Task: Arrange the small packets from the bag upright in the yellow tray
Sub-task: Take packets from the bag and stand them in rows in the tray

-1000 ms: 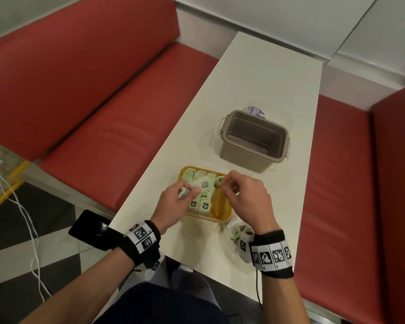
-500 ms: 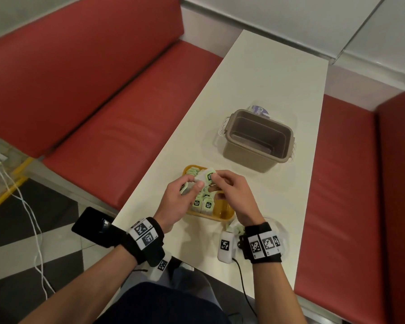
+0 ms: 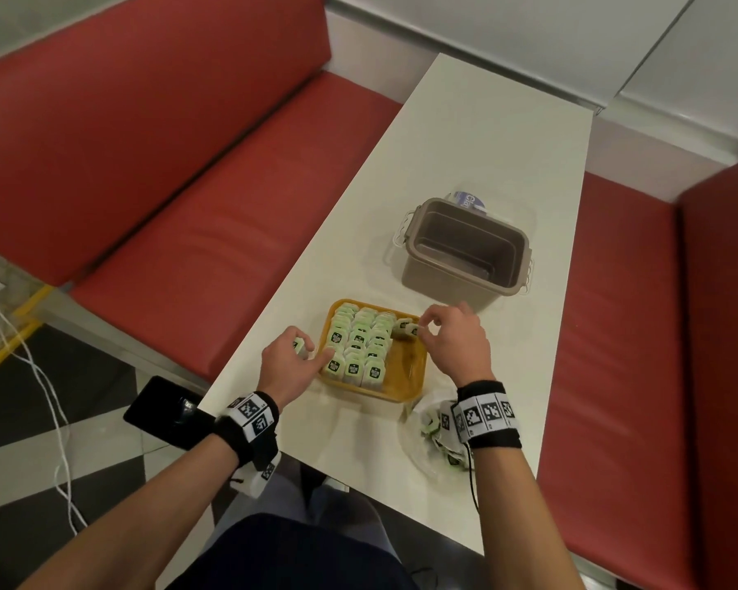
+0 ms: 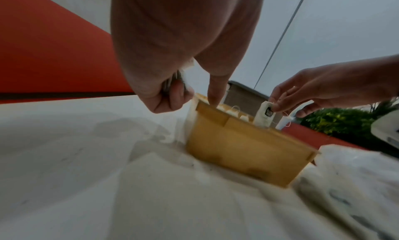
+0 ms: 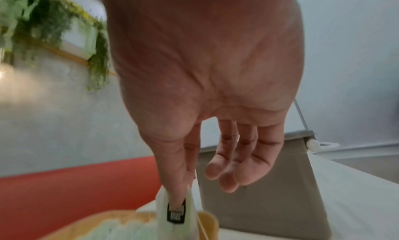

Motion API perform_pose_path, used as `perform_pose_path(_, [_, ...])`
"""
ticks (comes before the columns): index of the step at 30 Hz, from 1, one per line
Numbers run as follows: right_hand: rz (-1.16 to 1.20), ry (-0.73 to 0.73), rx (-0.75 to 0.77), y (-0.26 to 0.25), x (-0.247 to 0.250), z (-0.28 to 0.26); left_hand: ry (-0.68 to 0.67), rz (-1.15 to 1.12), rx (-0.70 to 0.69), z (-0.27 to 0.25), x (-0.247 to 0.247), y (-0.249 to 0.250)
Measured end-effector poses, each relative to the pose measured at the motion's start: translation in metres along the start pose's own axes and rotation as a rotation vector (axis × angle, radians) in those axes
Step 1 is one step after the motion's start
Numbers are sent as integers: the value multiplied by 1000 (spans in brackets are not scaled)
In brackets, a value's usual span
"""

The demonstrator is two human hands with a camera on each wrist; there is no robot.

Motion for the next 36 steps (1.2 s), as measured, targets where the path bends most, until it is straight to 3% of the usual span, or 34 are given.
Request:
perform_pose_path(5, [-137,-41,-20,0,-33,7,-13,54,7,2,-2,-18])
perform_pose_path(11, [-77,8,-112,-6,-55,10,1,66,-28,2,2,-28])
perform_pose_path(18, [-5,84,-217,-12,-56,7,0,33,-16,0,8,-31])
perform_pose_path(25, [2,171,-201,-19,-43,0,18,-47,28,-5,20,-20])
perform_pose_path(27, [18,230,-180,-22,-31,-3,-28,-136,56,-7,22,-16])
perform_pose_path(30, [165,274,-123,-37,-8,-10,-209,-522,171,-17,16,3])
perform_pose_path(33, [386,190,-37,-65,13,-26,-381,-830,311,-34,15,28])
perform_pose_path(36, [579,62,76,-96,33,-50,-536,-945,335,-49,13,48])
Point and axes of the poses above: each hand's wrist, its own z-axis towards the middle knuckle, its own x-axis out of the back of the hand, y = z × x, the point moved 6 cm from there along z, towards the middle knuckle, and after that the axes turned 10 degrees about y, right-handed, at the moved point
